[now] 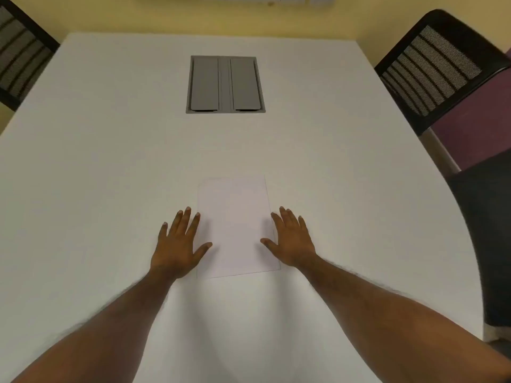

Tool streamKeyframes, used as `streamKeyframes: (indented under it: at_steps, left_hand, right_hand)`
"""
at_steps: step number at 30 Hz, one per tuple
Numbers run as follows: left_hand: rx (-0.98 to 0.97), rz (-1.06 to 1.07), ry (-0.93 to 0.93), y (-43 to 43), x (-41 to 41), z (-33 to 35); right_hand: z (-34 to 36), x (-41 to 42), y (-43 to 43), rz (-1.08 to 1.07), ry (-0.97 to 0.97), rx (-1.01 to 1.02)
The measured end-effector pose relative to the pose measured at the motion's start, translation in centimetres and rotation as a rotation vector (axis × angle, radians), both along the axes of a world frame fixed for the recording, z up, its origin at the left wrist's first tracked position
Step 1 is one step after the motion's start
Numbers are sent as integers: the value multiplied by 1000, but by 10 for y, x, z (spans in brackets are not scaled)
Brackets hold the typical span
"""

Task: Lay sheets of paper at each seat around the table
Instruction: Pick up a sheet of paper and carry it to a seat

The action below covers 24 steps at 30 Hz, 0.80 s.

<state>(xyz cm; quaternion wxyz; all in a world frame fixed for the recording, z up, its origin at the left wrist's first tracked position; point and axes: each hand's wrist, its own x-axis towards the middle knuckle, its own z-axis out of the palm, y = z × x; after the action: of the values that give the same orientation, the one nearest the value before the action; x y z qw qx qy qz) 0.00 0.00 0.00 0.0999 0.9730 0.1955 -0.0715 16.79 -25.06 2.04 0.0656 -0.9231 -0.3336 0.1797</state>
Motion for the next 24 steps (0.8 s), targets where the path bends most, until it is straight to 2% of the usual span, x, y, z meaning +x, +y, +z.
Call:
streamKeyframes:
  at_steps: [10, 13, 24]
  left_hand:
    - [-13, -47, 39, 18, 3, -31]
    - [10, -105, 64, 18, -1, -41]
    - [1, -94, 76, 19, -3, -49]
  right_hand:
    - [-14, 7, 18, -99, -63, -35]
    - [-16, 12, 22, -133, -51, -36]
    - [-23, 16, 42, -237, 47, 9]
